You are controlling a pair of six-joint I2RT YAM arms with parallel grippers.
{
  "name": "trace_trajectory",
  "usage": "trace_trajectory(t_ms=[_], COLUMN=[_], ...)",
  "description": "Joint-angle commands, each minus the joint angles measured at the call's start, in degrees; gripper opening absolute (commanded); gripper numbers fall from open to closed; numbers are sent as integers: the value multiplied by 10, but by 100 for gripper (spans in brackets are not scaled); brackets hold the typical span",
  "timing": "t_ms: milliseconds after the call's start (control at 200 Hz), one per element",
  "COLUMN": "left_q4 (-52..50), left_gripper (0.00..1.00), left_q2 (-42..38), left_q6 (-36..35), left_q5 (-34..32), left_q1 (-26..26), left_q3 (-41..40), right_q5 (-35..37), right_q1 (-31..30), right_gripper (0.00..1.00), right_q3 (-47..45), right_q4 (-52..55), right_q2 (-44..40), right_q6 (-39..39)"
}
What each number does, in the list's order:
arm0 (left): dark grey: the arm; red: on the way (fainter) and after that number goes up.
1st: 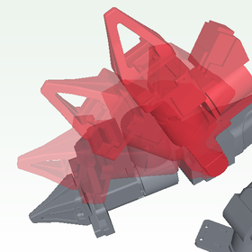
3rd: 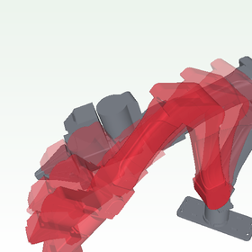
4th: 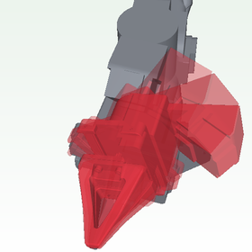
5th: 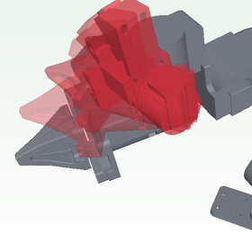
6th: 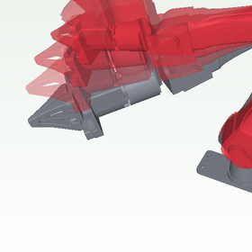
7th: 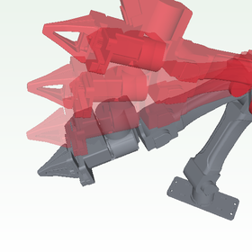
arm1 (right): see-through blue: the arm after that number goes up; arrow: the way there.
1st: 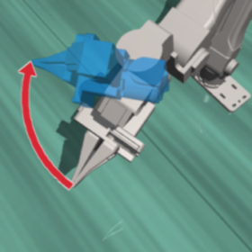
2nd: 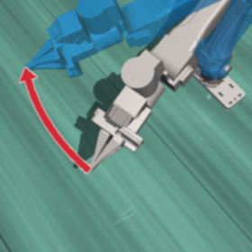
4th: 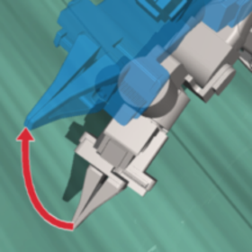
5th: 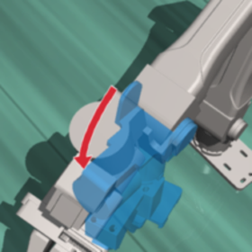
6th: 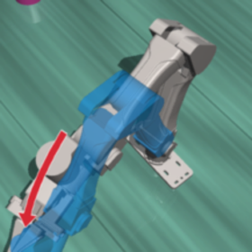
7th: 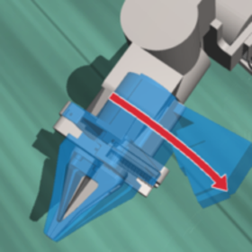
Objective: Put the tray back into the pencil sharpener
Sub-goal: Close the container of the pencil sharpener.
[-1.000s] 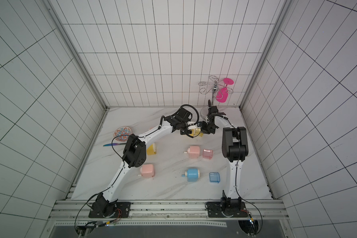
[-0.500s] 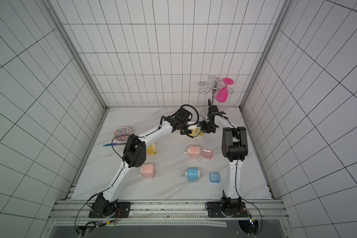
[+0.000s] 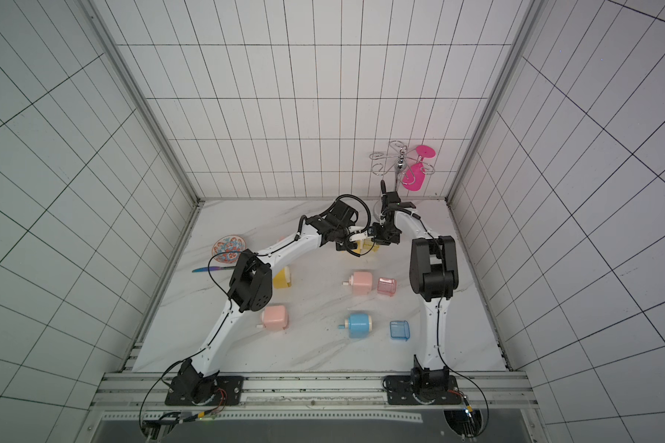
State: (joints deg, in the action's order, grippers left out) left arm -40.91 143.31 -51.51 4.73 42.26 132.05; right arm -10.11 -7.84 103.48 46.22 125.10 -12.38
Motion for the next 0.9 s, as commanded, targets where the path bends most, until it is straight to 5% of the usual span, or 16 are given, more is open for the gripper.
trace_trajectory(t_ms=[0,900], left_q4=[8,10], left_gripper=[55,55], left_q2=[-17,-19], left_q6=[-10,-12], left_q5=[9,10], left_q1=[-2,-5], left_q3=[-9,-12], right_q5=[26,41], right_q1=[-10,-22], right_gripper=[8,8], right_q3=[35,94], right_q4=[43,94], right_q2=[25,74], right_q6=[21,32])
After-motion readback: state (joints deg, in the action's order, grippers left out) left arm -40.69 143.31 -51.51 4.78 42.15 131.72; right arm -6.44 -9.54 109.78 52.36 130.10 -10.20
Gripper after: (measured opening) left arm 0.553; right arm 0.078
